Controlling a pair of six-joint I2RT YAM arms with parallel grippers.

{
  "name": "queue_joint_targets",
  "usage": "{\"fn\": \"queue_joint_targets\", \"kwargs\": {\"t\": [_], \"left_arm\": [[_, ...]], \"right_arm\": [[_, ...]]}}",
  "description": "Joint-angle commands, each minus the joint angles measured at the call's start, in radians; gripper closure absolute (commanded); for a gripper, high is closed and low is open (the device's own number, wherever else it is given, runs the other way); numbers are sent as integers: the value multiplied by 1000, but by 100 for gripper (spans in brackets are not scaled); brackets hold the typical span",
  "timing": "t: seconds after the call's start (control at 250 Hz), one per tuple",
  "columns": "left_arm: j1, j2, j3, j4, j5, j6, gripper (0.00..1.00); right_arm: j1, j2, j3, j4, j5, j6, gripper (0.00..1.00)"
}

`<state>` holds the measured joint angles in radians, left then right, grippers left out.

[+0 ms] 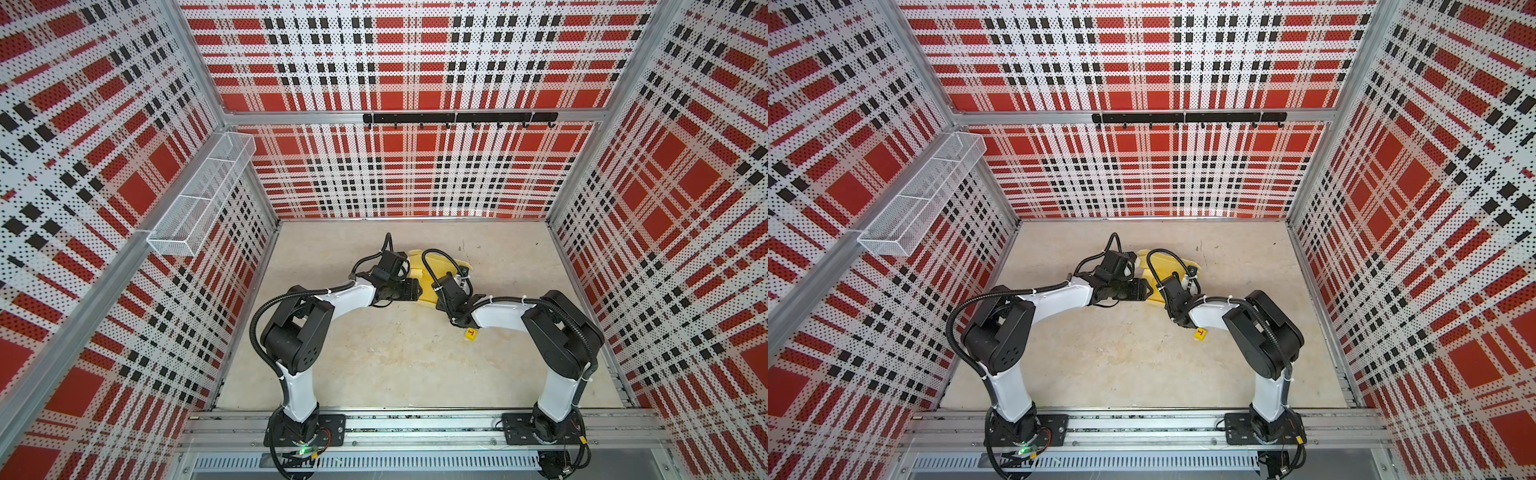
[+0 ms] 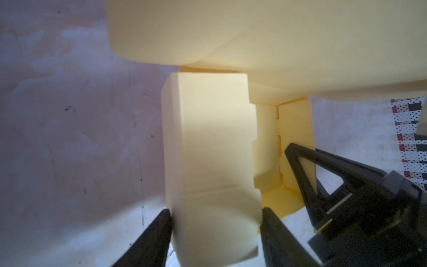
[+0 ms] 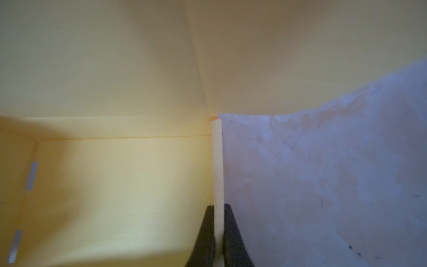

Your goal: Fold the paper box

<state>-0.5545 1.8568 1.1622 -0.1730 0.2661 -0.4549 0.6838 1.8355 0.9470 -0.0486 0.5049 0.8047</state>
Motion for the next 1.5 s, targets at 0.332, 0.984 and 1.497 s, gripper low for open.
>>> {"fn": "queue_joint_targets", "kwargs": {"t": [0.332,0.984,1.497], "left_arm": [[65,-54,-73,203,231,-59,37],[29,6,-13,56,21,14,50],[-35,34,30,-46,-154,90,70]], "right_arm": [[8,19,19,51,-13,2,100],[9,19,13,65,-14,-1,100],[9,12,9,63,-11,-2,100]]}}
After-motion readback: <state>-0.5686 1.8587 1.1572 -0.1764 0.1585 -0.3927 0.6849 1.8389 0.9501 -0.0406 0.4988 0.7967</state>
